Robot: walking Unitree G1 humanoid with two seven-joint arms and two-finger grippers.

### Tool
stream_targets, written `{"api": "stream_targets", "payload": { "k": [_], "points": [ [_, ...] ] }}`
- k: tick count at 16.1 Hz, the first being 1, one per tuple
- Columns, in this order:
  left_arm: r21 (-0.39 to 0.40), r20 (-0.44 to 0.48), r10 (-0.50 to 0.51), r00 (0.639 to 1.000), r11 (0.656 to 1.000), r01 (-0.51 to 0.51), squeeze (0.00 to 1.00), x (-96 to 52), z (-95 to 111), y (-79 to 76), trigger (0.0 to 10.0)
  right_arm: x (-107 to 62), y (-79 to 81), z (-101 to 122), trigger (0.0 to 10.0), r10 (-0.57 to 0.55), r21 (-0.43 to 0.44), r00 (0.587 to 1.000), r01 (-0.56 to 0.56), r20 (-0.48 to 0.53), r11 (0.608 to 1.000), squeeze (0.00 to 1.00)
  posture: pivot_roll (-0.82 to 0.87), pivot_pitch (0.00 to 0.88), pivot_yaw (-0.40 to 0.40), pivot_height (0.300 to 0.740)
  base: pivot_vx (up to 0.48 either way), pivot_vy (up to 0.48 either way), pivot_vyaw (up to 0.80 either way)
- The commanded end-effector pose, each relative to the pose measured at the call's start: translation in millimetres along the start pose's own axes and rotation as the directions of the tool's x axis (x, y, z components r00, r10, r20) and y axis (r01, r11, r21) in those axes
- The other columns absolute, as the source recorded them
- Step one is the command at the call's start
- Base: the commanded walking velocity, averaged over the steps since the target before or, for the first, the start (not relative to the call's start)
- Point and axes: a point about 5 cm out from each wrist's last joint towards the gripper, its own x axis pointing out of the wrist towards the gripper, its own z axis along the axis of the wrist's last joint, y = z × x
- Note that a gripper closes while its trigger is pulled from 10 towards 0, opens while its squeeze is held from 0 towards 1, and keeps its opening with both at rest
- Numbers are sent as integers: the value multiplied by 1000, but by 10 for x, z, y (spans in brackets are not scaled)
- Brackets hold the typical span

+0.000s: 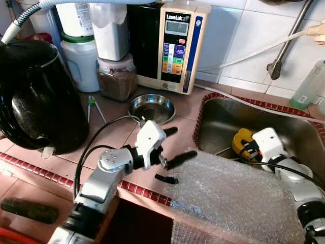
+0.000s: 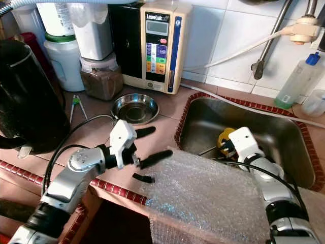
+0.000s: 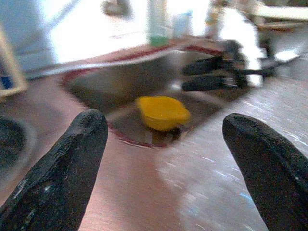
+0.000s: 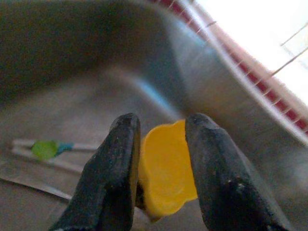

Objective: Kitchen organization

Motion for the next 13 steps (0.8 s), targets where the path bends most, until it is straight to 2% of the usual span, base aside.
{"api": "stream_targets", "payload": {
  "k": [1,3,4,5,6,7,8,9,10,11,13],
  "points": [
    [41,32,98,995,994,-99,1000,29,94,123,10000,-13,-121,160,10000,-76,20,993,74,89,997,1000,54,0,-17,740,0,0,0],
    [43,58,220,974,974,-223,1000,37,135,254,10000,-20,-91,333,10000,-93,39,978,88,184,995,1000,54,0,-17,740,0,0,0],
    [8,68,358,931,933,-359,1000,44,157,399,10000,-66,72,567,10000,-51,69,943,30,329,997,1000,45,0,-23,740,0,0,0],
    [-38,68,442,895,897,-440,1000,46,158,475,10000,-73,195,651,10000,-30,60,932,9,361,998,1000,35,0,-19,740,0,0,0],
    [-84,63,494,867,869,-488,1000,65,147,519,10000,-80,350,736,10000,0,44,923,-18,385,999,1000,27,0,-16,740,0,0,0],
    [-77,57,541,839,840,-537,1000,68,144,558,10000,-96,479,811,10000,25,50,911,-50,411,997,1000,23,0,-14,740,0,0,0],
    [-99,49,600,798,798,-594,1000,74,135,619,10000,-152,675,925,10000,70,28,892,-92,446,995,1000,21,0,-14,740,0,0,0],
    [-118,40,643,765,763,-635,1000,64,130,682,10000,-218,789,1000,10000,100,-2,881,-112,463,994,1000,22,0,-19,740,0,0,0],
    [-119,23,686,727,724,-680,1000,60,130,754,10000,-309,892,1070,10000,97,34,874,-129,475,991,1000,18,0,-19,740,0,0,0],
    [-120,15,699,715,711,-693,1000,67,128,781,10000,-358,934,1098,10000,88,63,874,-134,478,989,1000,16,0,-19,740,0,0,0],
    [-149,-57,743,667,655,-741,1000,65,45,846,10000,-480,1100,1098,10000,102,89,884,-159,456,983,1000,1,0,-19,740,0,0,0]
  ]
}}
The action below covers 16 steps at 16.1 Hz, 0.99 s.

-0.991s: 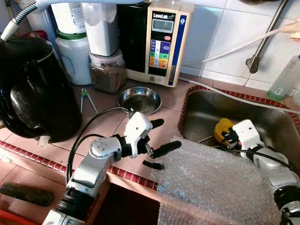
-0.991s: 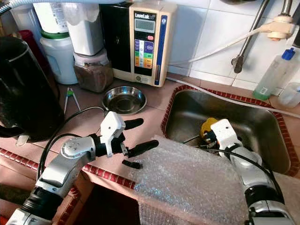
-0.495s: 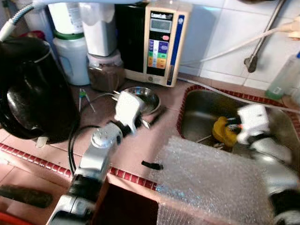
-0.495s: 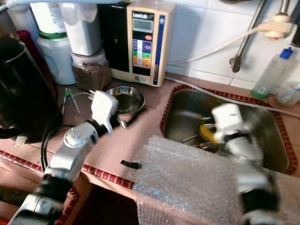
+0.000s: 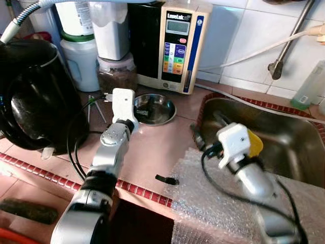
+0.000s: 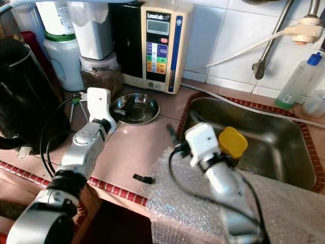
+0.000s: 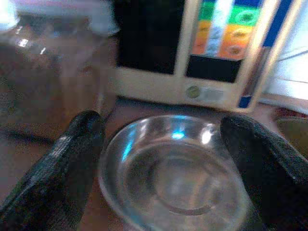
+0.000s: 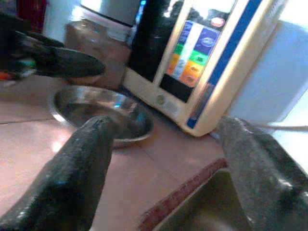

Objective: Kitchen organization

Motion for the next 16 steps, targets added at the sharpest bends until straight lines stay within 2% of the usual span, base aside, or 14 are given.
{"api": "stream_targets", "payload": {
  "k": [1,2,3,4,5,6,10,12,16],
  "points": [
    [2,-40,28,999,1000,-27,1000,32,-46,-3,10000,-36,46,37,10000,-8,-7,1000,7,-24,1000,1000,-4,0,-19,740,0,0,0],
    [-13,-75,58,995,998,-59,1000,44,-102,24,10000,-80,98,51,10000,-16,-5,998,16,-52,1000,420,-4,0,-19,740,0,0,0],
    [-2,-95,79,992,997,-80,1000,52,-121,47,10000,-94,86,45,10000,-49,-3,996,49,-76,999,0,-7,0,-25,740,0,0,0],
    [-7,-101,93,990,996,-94,1000,63,-122,59,10000,-110,67,36,10000,-88,38,991,92,-96,995,0,-4,0,-28,740,0,0,0],
    [-6,-107,129,986,991,-130,161,77,-113,97,10000,-139,65,12,10000,-112,66,987,121,-119,991,0,-6,0,-26,740,0,0,0],
    [-6,-113,149,982,989,-150,0,82,-114,121,10000,-153,78,-5,10000,-112,60,985,120,-130,991,0,-7,0,-25,740,0,0,0],
    [-1,-118,187,975,982,-188,0,106,-98,178,10000,-167,124,1,10000,-100,64,983,111,-151,992,0,-9,0,-20,740,0,0,0],
    [3,-116,250,961,968,-252,0,106,-79,268,10000,-166,142,-1,10000,-97,72,982,110,-163,991,0,-7,0,-20,740,0,0,0],
    [27,-141,274,951,962,-273,0,94,-125,320,10000,-170,188,-12,10000,-78,88,981,95,-179,992,0,-4,0,-21,740,0,0,0]
  ]
}}
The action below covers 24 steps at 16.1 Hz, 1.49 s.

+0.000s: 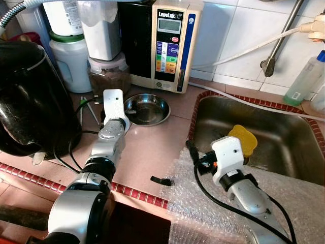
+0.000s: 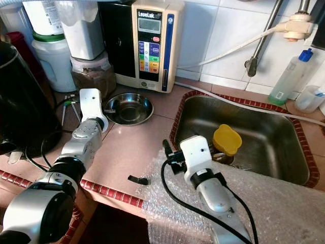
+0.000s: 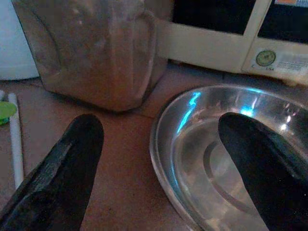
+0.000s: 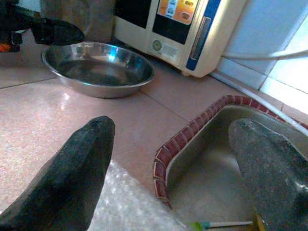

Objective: Kitchen organization

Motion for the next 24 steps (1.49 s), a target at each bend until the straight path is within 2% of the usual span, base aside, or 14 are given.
{"api": "stream_targets", "payload": {
  "k": [1,3,6,7,8,13,15,16,17,19,20,22,23,24],
  "points": [
    [11,-30,34,999,999,-34,0,3,-49,75,10000,-17,-10,46,10000,-3,-8,1000,3,12,1000,0,-4,0,-21,740,0,0,0],
    [15,-98,29,995,1000,-28,0,-16,-177,74,10000,-1,6,36,10000,27,-60,1000,-26,15,998,0,2,0,-22,740,0,0,0],
    [-12,-163,26,986,1000,-28,0,-35,-285,91,10000,20,4,55,10000,33,-55,999,-32,21,998,0,2,0,-22,740,0,0,0],
    [-12,-171,21,985,1000,-24,0,-37,-296,89,1843,25,14,54,10000,36,-50,999,-35,19,998,0,2,0,-22,740,0,0,0],
    [-27,-178,13,984,999,-18,0,-38,-302,78,0,21,21,57,10000,39,-46,999,-38,20,998,0,4,0,-27,740,0,0,0],
    [-138,-226,-18,974,990,-13,0,-40,-320,18,0,23,43,60,10000,54,-45,998,-53,21,998,0,8,0,-29,740,0,0,0],
    [-153,-226,-23,974,988,-13,0,-34,-304,25,0,27,51,64,10000,61,-32,998,-60,21,998,0,8,0,-29,740,0,0,0],
    [-159,-222,-17,975,987,-19,0,-28,-285,38,0,27,53,51,10000,58,4,998,-58,11,998,0,9,0,-29,740,0,0,0],
    [-154,-215,-14,976,988,-19,0,-24,-271,41,0,29,47,34,10000,57,9,998,-57,-1,998,0,8,0,-29,740,0,0,0],
    [-86,-177,-22,984,996,7,0,-12,-210,32,0,32,33,-17,10000,58,10,998,-57,-29,998,0,8,0,-30,740,0,0,0],
    [31,-104,-47,993,998,51,0,0,-116,4,0,32,25,-64,10000,59,6,997,-59,-47,998,0,11,0,-32,740,0,0,0],
    [50,-88,-70,994,996,75,0,13,-60,-11,0,37,21,-85,10000,65,10,996,-65,-58,998,0,11,0,-32,740,0,0,0],
    [6,-107,-72,992,997,73,0,17,-63,-12,0,45,15,-87,10000,69,6,996,-69,-60,998,0,10,0,-32,740,0,0,0],
    [-2,-111,-71,991,997,72,0,17,-65,-12,0,46,14,-87,10000,69,5,996,-69,-61,998,0,10,0,-32,740,0,0,0]
  ]
}}
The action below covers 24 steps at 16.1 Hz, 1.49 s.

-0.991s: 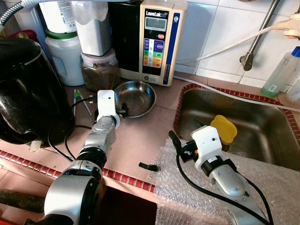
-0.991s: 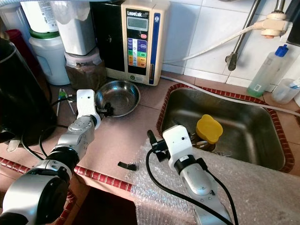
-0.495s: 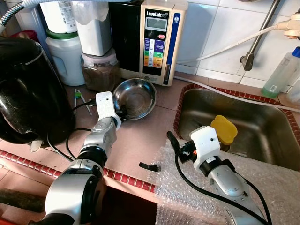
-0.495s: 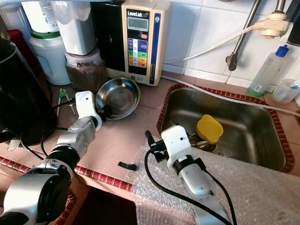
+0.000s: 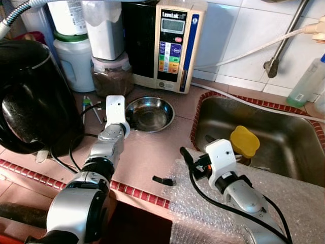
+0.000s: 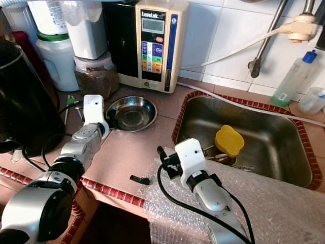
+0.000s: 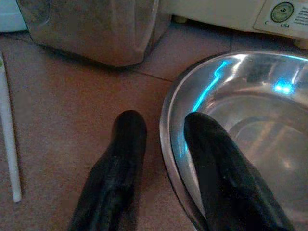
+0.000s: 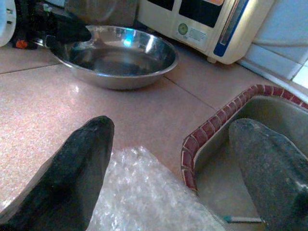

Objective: Kitchen organization

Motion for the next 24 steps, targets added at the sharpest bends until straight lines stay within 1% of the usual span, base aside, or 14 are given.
{"api": "stream_targets", "payload": {
  "k": [1,4,7,12,14,16,18,19,20,21,22,23,24],
  "points": [
    [-46,-28,-18,999,999,17,0,13,55,-15,0,11,-52,-7,10000,-6,-1,1000,6,-10,1000,0,12,0,-31,740,0,0,0],
    [-59,-41,-19,999,998,17,0,16,59,-11,0,23,-66,-13,10000,-6,-7,1000,6,-11,1000,0,14,0,-33,740,0,0,0],
    [-73,-59,-44,997,997,39,0,14,37,-26,0,49,-86,-8,10000,2,-21,1000,-2,-8,1000,0,16,0,-35,740,0,0,0],
    [-58,-105,-93,990,994,88,0,4,-31,-73,0,59,-88,-14,10000,15,-30,1000,-15,-9,999,0,15,0,-36,740,0,0,0],
    [-51,-131,-134,982,990,128,0,-4,-71,-109,0,79,-69,-19,10000,27,-29,1000,-27,-10,999,0,19,0,-30,740,0,0,0],
    [-39,-137,-152,979,988,148,0,-7,-76,-128,0,92,-64,-16,10000,35,-32,999,-35,-10,999,0,19,0,-31,740,0,0,0],
    [-62,-127,-160,979,986,153,0,-8,-62,-155,0,100,-81,-22,10000,45,-41,999,-46,-14,998,0,20,0,-37,740,0,0,0],
    [-118,-50,-136,989,985,129,0,-1,31,-163,0,102,-96,-23,10000,47,-49,999,-48,-15,998,0,20,0,-39,740,0,0,0],
    [-166,30,-143,989,975,146,0,-2,135,-189,0,108,-109,-16,10000,46,-52,999,-47,-12,998,0,20,0,-42,740,0,0,0],
    [-207,166,-152,974,961,185,0,-24,311,-226,0,121,-131,1,10000,43,-59,999,-43,-4,997,0,19,0,-42,740,0,0,0],
    [-181,220,-165,961,962,207,0,-43,369,-249,0,128,-141,7,10000,41,-60,999,-41,-1,997,0,20,0,-41,740,0,0,0],
    [-168,285,-187,940,956,241,0,-77,422,-286,0,134,-149,8,10000,37,-64,999,-37,2,997,0,19,0,-42,740,0,0,0],
    [-163,321,-203,925,950,265,0,-100,451,-312,0,137,-154,11,10000,36,-65,999,-35,5,997,0,19,0,-43,740,0,0,0]
  ]
}}
